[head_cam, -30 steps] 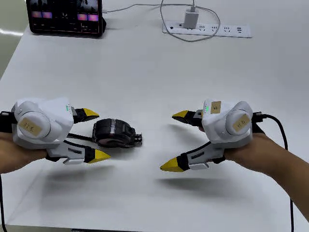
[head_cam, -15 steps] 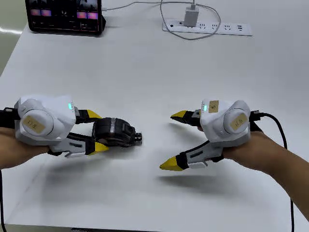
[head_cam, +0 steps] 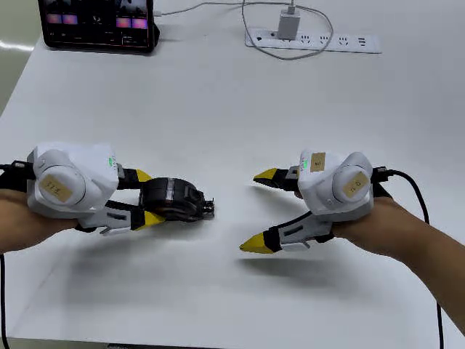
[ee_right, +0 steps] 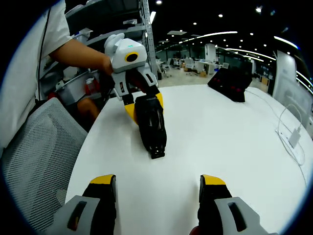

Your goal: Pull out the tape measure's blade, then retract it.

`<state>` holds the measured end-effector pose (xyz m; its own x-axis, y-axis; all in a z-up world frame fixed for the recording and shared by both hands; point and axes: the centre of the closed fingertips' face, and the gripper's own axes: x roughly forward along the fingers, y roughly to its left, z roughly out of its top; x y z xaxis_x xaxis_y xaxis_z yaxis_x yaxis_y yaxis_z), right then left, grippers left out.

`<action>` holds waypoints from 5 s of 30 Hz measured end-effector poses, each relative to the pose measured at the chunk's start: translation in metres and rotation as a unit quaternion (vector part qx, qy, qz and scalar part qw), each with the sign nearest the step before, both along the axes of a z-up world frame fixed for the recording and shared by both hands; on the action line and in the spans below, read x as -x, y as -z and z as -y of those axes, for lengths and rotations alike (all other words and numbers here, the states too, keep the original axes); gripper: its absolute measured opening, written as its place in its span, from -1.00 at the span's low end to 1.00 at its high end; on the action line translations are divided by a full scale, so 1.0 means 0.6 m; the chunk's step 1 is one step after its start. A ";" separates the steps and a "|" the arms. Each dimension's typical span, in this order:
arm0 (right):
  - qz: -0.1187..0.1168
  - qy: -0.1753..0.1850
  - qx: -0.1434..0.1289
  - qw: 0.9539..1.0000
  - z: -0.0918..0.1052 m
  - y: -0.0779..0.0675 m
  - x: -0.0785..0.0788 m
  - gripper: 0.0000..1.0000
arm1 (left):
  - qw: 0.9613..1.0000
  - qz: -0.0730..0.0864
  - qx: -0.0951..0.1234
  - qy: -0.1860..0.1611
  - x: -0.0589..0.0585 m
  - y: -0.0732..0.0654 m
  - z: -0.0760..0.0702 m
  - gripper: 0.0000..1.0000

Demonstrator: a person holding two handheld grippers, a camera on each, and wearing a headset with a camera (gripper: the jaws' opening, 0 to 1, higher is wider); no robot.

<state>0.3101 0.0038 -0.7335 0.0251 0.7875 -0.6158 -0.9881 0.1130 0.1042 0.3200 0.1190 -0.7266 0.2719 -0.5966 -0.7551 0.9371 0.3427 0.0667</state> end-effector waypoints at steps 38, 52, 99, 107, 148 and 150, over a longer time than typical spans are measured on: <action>0.016 -0.038 -0.035 0.999 -0.088 0.024 -0.009 -0.37 | 1.000 -0.005 0.003 0.000 0.000 0.002 0.000 -0.48; 0.045 -0.054 -0.035 0.997 -0.101 0.030 -0.013 -0.64 | 1.000 -0.012 0.003 0.003 0.000 0.004 0.000 -0.49; 0.053 -0.063 -0.019 0.996 -0.086 0.031 -0.002 -0.81 | 0.999 -0.013 -0.014 0.027 0.001 0.006 -0.001 -0.51; 0.056 -0.062 -0.016 0.996 -0.076 0.026 -0.003 -0.81 | 1.000 -0.017 -0.015 0.022 0.002 0.005 -0.003 -0.51; 0.055 -0.056 0.016 0.997 0.023 0.024 -0.002 -0.81 | 1.000 -0.019 -0.019 0.014 0.001 0.006 -0.003 -0.50; 0.055 -0.055 0.017 0.997 0.028 0.024 -0.003 -0.81 | 1.000 -0.019 -0.018 0.014 0.001 0.005 -0.003 -0.50</action>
<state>0.3116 -0.0128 -0.7480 0.0085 0.7674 -0.6412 -1.0000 0.0046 -0.0078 0.3193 0.1207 -0.7297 0.2259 -0.5754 -0.7861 0.9486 0.3134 0.0432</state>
